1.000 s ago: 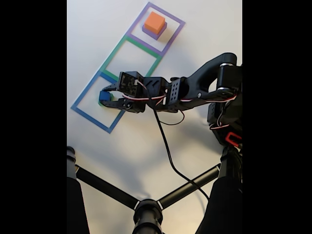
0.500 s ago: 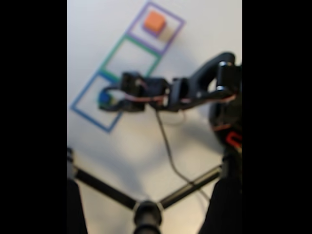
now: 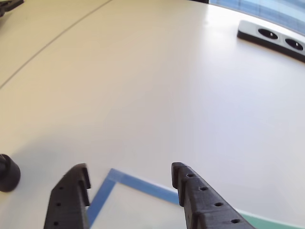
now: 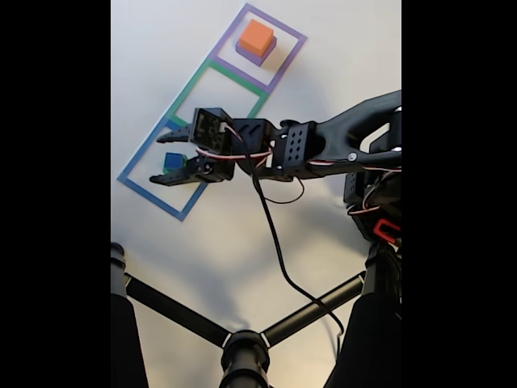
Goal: Tower of hanoi
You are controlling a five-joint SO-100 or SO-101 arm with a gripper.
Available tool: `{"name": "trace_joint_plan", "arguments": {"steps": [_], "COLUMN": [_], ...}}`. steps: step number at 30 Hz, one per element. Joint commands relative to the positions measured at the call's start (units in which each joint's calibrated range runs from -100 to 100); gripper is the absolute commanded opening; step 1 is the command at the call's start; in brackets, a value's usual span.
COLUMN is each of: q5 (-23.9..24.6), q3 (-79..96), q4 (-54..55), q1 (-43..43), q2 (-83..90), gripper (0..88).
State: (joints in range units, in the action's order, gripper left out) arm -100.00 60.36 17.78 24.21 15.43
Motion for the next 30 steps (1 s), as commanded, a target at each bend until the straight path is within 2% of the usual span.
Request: {"name": "trace_joint_plan", "arguments": {"steps": [1, 6, 11, 16, 20, 30], "q5": [0.0, 0.0, 0.0, 0.0, 0.0, 0.0], "q3": [-10.2, -21.9, -46.0, -68.2, -76.5, -73.4], "q4": [-22.6, -51.4, -85.3, -105.0, -112.6, -115.2], "q1": [-1.8, -6.2, -11.7, -16.9, -22.6, -38.6], "q2": [14.5, 24.8, 27.0, 23.7, 22.8, 24.2], "gripper": [0.1, 0.0, 0.0, 0.0, 0.0, 1.3]}}
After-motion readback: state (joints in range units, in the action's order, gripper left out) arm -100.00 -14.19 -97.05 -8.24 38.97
